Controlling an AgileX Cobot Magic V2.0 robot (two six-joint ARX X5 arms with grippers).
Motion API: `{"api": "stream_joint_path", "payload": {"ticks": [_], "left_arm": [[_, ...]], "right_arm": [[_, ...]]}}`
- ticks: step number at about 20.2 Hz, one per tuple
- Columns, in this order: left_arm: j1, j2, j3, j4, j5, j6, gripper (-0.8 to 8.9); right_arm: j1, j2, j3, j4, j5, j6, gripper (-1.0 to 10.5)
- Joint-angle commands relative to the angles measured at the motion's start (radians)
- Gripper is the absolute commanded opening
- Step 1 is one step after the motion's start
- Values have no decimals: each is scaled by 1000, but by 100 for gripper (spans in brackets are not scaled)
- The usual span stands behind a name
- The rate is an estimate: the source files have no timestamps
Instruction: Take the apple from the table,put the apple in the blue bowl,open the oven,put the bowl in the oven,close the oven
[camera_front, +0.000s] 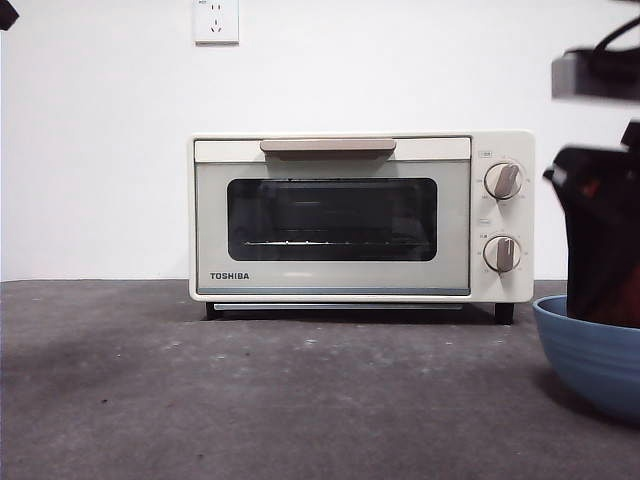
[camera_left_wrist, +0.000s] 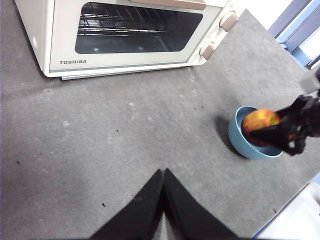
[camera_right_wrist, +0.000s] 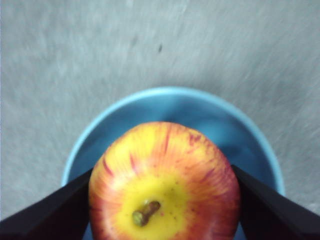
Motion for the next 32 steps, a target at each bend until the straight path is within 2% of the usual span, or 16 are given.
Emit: {"api": "stream_joint_path", "payload": {"ticks": [1,5,11,16,19,25,32], "left_arm": [[-4,6,20,6,6,8,7],[-4,6,20,6,6,8,7],[-4,24,20,11,6,8,7],[-32,102,33,132,5,0,7],[-68,221,68,253,3,-4,7],[-106,556,220,475,-1,-6,7],[-131,837,444,506,-3,17,7]], "right_arm": [[4,52,6,22,-8,2,419],[5,81,7,26,-12,2,441],[6,22,65,4,-17,-12,441],[5,-39,278,-224,66,-78,441],[0,-89,355,-352,81,-96,441],[-51,-245,333,-480,117,-95,440],[-80,-305,332,-540,115,-95,424]]}}
